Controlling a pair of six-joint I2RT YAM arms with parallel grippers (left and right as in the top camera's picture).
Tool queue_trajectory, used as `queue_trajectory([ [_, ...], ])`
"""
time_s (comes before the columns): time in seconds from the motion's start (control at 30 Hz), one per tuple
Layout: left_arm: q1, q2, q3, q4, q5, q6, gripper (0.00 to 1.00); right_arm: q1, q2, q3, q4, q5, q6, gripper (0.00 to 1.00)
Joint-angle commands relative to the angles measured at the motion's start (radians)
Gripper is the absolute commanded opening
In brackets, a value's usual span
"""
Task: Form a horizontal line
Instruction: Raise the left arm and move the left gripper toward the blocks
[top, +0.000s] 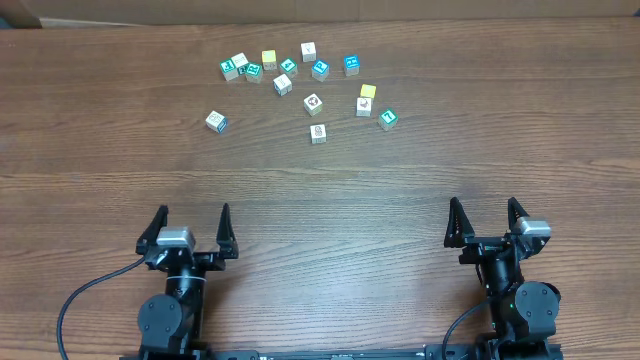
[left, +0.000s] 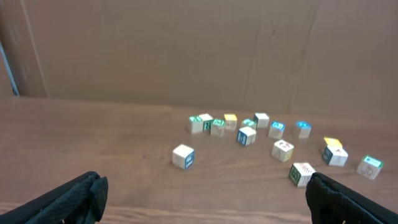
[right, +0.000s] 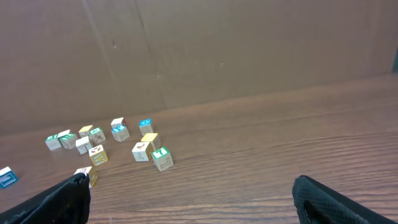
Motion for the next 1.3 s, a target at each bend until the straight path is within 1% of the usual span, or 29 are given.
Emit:
queue_trajectory([
  [0.0,0.005,-0.009,0.032,-0.005,0.035,0.026,1.00,-0.005,-0.011,-0.010,0.006,-0.009,-0.008,1.00],
  [0.17,0.005,-0.008,0.138,-0.124,0.066,0.025,0.99,-0.005,-0.011,-0.011,0.006,-0.009,-0.007,1.00],
  [0.37,0.005,0.008,0.334,-0.318,0.067,0.017,1.00,-0.005,-0.011,-0.011,0.006,-0.009,-0.007,1.00],
  [0.57,0.005,0.132,0.552,-0.470,0.067,0.018,0.99,-0.005,-0.011,-0.010,0.006,-0.009,-0.007,1.00],
  [0.7,0.005,0.272,0.703,-0.571,0.073,0.019,1.00,-0.005,-0.011,-0.010,0.006,-0.009,-0.008,1.00],
  [0.83,0.005,0.443,0.865,-0.702,0.144,0.053,1.00,-0.005,-0.011,-0.011,0.006,-0.009,-0.007,1.00],
  [0.97,0.005,0.620,1.041,-0.873,0.197,0.071,1.00,-0.005,-0.011,-0.011,0.006,-0.009,-0.007,1.00],
  [1.27,0.005,1.018,1.521,-1.272,0.198,0.070,1.00,-0.005,-0.011,-0.010,0.006,-0.009,-0.007,1.00],
])
